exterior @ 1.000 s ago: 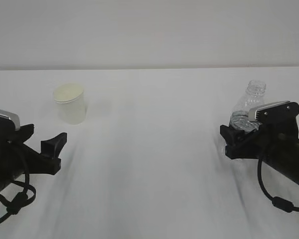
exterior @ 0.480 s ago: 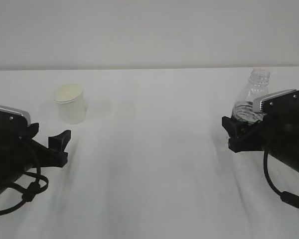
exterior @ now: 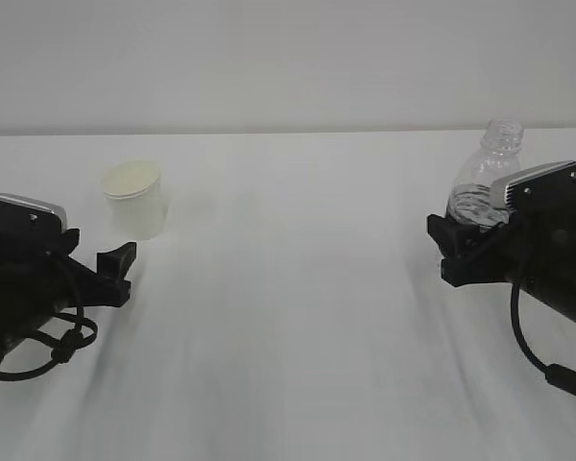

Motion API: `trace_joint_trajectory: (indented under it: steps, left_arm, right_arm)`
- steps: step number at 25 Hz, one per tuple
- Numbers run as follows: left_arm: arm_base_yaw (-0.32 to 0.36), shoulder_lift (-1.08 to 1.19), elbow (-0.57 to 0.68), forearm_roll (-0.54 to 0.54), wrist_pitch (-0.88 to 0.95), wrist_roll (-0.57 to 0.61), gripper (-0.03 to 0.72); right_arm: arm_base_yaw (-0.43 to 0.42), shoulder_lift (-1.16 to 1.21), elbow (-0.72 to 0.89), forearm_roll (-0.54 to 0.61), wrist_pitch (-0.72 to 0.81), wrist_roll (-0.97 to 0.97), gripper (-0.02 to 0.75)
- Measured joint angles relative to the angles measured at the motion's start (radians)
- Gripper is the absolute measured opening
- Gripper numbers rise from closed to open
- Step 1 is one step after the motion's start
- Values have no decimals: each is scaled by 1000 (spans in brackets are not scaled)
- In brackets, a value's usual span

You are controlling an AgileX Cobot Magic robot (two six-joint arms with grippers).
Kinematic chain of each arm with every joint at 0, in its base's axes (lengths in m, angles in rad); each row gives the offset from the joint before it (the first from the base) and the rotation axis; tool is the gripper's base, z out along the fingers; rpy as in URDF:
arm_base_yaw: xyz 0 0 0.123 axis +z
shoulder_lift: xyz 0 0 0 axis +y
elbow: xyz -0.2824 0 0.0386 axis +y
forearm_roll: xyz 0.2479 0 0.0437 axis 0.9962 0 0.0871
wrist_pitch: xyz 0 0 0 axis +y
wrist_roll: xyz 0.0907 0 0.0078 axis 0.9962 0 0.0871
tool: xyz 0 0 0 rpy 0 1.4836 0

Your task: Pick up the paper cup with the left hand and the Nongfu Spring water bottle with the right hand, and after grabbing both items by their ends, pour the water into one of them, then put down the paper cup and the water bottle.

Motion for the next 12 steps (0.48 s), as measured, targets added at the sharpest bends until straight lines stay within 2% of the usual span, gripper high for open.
trace_joint_trajectory:
  steps: [12]
  left_arm:
    - [122,80,-111,191,0,-80,578]
  right_arm:
    - [0,0,0,-1,0,-1,490]
